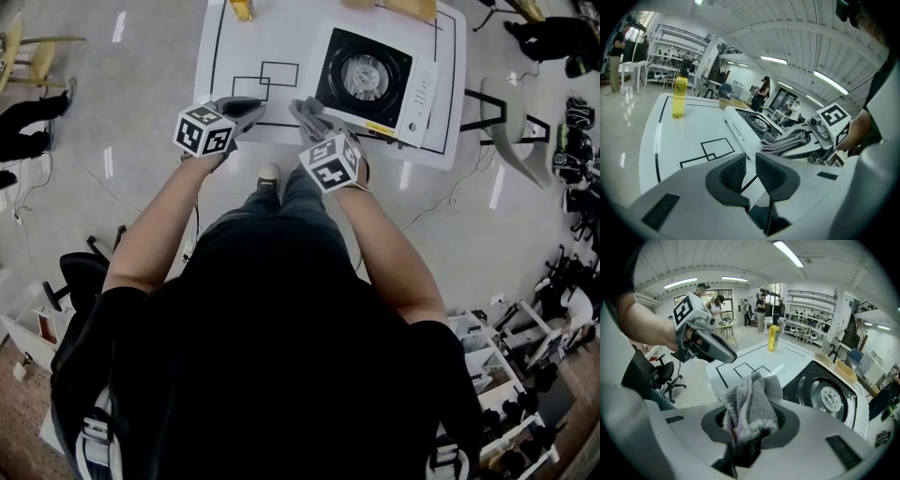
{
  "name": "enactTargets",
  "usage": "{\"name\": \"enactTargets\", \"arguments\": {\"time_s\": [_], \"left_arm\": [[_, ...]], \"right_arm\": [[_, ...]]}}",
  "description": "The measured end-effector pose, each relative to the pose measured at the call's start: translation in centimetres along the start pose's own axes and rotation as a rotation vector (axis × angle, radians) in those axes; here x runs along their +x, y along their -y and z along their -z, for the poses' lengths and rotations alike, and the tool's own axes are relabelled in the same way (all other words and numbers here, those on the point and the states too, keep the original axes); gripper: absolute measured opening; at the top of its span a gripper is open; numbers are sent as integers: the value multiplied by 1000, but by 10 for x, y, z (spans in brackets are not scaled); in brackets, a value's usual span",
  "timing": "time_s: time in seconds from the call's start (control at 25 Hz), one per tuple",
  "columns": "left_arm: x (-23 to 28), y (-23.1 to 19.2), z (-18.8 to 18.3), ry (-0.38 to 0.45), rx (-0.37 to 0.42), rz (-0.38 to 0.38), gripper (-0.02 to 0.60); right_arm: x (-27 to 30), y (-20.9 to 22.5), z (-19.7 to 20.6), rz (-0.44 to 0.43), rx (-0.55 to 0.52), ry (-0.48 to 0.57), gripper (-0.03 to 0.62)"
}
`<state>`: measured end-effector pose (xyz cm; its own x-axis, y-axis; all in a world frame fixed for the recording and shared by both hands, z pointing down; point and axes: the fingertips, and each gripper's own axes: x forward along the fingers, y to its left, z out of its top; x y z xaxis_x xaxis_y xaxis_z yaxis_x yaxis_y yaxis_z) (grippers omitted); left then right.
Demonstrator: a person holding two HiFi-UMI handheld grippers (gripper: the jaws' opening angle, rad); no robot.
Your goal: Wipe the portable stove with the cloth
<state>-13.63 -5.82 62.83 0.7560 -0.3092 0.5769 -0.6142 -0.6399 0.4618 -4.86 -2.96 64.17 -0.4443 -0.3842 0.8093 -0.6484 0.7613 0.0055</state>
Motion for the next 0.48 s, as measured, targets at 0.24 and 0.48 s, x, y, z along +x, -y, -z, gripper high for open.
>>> {"name": "enactTargets", "arguments": {"time_s": [0.24, 0.48], "left_arm": [[-2, -10, 6, -11, -33, -7, 72], [3, -20, 10, -21, -62, -14, 73]], "right_arm": [[2, -13, -30, -182, -59, 52, 114], [15, -4, -35, -394, 91, 10, 114]]}}
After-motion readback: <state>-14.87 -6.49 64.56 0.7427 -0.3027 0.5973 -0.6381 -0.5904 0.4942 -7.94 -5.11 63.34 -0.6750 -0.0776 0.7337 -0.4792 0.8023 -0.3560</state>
